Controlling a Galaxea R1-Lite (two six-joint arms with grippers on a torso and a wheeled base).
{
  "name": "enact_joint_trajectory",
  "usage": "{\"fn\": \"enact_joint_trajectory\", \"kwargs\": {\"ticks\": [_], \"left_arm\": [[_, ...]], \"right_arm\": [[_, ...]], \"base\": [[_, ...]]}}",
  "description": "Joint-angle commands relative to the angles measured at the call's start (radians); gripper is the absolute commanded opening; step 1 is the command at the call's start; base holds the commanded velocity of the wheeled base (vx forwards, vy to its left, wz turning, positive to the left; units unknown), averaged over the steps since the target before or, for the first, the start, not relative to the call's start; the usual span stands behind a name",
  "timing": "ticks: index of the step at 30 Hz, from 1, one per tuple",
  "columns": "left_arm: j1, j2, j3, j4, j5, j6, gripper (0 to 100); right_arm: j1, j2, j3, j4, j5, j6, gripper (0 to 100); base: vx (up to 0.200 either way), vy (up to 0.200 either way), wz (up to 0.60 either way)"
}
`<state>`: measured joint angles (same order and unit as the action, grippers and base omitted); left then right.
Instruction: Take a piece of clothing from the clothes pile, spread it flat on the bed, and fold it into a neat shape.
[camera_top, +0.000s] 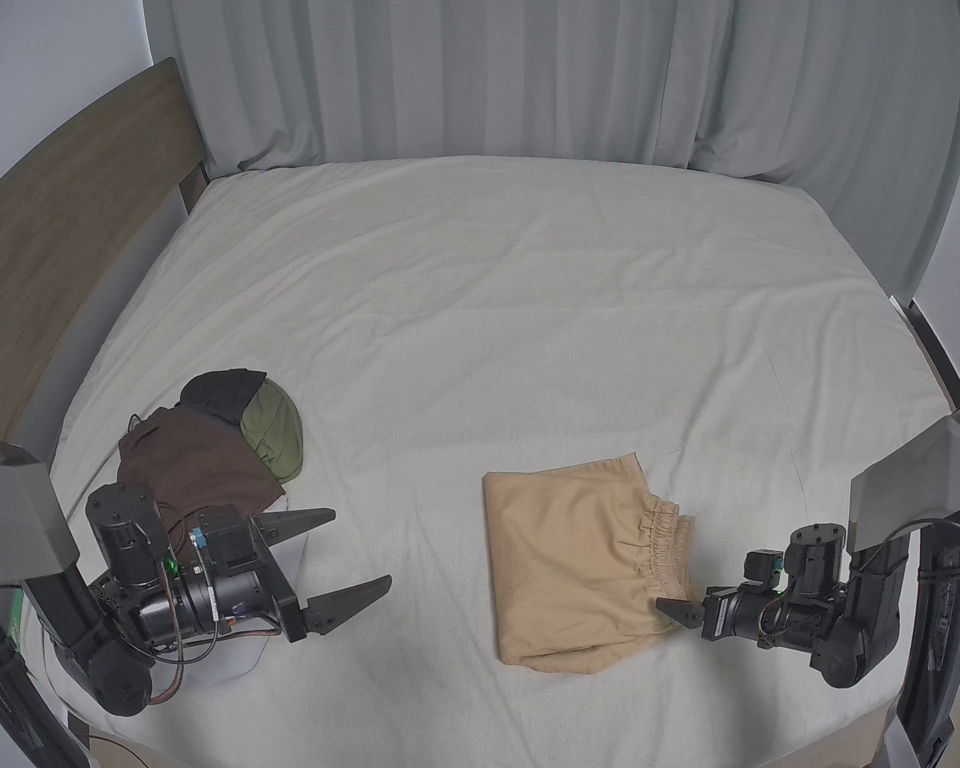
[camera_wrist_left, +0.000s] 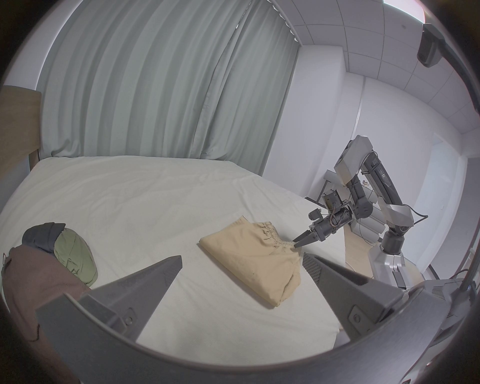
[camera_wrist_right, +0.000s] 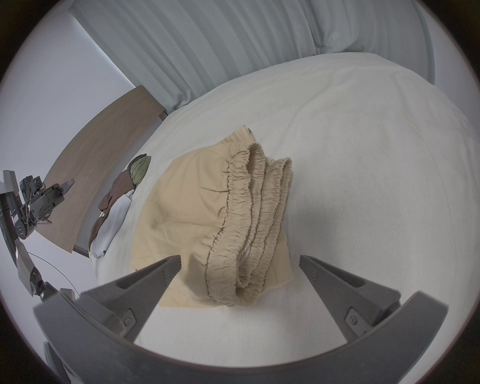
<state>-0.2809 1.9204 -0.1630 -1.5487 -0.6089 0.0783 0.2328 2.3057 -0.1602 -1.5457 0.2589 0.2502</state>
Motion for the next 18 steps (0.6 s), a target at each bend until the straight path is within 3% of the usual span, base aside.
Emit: {"fn": "enact_joint_trajectory", "kwargs": {"ticks": [1, 10, 18], "left_arm": [[-0.003, -0.001, 0.000, -0.001, 0.000, 0.000, 100], [-0.003, -0.004, 0.000, -0.001, 0.000, 0.000, 100], [-0.003, -0.004, 0.000, -0.001, 0.000, 0.000, 100]], "right_arm": [[-0.007, 0.064, -0.016, 0.001, 0.013, 0.001, 100], [0.011, 0.126, -0.047, -0.001, 0.029, 0.014, 100], [0.043, 0.113, -0.082, -0.001, 0.033, 0.103, 100]], "base": [[0.000, 0.000, 0.00], [0.000, 0.000, 0.00], [0.000, 0.000, 0.00]]}}
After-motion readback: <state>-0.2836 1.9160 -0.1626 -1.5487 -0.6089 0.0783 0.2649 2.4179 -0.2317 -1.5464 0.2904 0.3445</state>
